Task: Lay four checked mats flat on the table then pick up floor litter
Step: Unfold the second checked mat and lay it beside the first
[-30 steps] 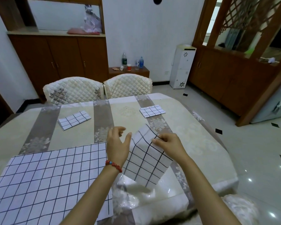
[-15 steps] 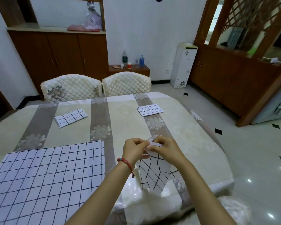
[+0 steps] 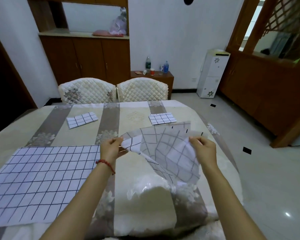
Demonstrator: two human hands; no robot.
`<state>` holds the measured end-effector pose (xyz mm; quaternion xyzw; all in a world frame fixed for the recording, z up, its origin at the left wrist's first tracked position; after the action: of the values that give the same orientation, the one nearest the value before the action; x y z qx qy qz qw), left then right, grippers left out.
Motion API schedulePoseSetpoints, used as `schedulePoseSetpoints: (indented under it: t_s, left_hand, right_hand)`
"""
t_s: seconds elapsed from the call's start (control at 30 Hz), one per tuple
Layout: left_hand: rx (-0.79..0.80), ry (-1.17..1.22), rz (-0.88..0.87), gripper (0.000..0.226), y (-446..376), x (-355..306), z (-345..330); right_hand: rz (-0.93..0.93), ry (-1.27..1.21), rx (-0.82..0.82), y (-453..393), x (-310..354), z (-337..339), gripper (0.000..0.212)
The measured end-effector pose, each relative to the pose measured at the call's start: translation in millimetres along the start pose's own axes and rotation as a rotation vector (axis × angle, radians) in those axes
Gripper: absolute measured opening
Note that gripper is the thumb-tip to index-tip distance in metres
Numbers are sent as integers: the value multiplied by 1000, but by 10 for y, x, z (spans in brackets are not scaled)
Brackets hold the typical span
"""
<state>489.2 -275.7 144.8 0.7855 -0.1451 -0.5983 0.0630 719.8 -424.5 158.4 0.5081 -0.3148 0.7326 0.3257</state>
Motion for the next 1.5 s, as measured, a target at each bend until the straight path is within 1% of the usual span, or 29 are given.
schedulePoseSetpoints:
  t_s: [0.17, 0.33, 0.4, 0.5, 0.6, 0.67, 0.73, 0.8, 0.97, 1.07, 1.1, 1.2, 1.27, 1.3, 1.33, 1.4, 1.43, 1.5]
  left_hand:
    - [-121, 33, -15, 16, -46, -104, 304]
    - [-217, 90, -5, 18, 21, -186, 581]
    - [-251, 117, 24, 15, 61, -184, 681]
    - [-259, 132, 100, 20, 114, -130, 759]
    - [-258, 172, 169, 23, 155, -69, 767]
    - [-243, 246, 209, 25, 177, -52, 774]
    - [-213, 320, 240, 27, 185, -75, 774]
    - [-177, 363, 253, 26, 178, -134, 750]
    - [-102, 429, 203, 23, 81, -319, 590]
    - [-119, 412, 186, 23, -25, -352, 500]
    - [-142, 384, 176, 23, -72, -345, 496]
    - [-225, 213, 124, 21, -225, -285, 518]
    - [-319, 70, 30, 14, -310, -235, 535]
    - [-361, 28, -37, 11, -345, -221, 537]
    - [-375, 11, -102, 9, -367, -224, 531]
    - [-332, 36, -185, 3, -390, -252, 502]
    - [-295, 66, -203, 5, -401, -271, 493]
    - [-224, 135, -220, 13, -441, -309, 474]
  right_hand:
    - [-28, 93, -11, -293, -125, 389, 15]
    - [-121, 32, -73, -495, -158, 680, 20]
    - [-162, -11, -72, -539, -160, 752, 20]
    - [-298, -134, -14, -548, -162, 803, 11]
    - [-445, -354, 22, -541, -183, 796, 15]
    - [-504, -456, 44, -550, -172, 791, 9]
    - [-557, -561, 102, -567, -133, 782, 4]
    - [-582, -651, 140, -616, -80, 779, 10]
    - [-567, -753, 163, -693, 94, 723, 21]
    - [-569, -718, 125, -762, 95, 663, 21]
    - [-564, -681, 86, -782, 82, 644, 19]
    - [-507, -482, -117, -853, -39, 614, 17]
    - [-431, -396, -216, -869, -114, 591, 11]
    - [-393, -395, -243, -869, -131, 576, 6]
    - [-350, -404, -256, -882, -146, 561, 6]
    - [-287, -441, -239, -908, -149, 531, 7]
    - [-273, -451, -231, -928, -136, 512, 7]
    - [-249, -457, -230, -992, -125, 472, 16]
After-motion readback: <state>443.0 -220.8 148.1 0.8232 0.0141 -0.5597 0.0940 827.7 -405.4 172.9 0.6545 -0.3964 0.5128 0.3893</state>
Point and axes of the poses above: each hand's wrist, its own y-axis away from the middle knuckle, its own z-axis out of the back of the hand, x = y × z, the point moved 1 cm from there along -y, towards the middle knuckle, and after that the axes turned 7 degrees about y, right-handed, at the moved point
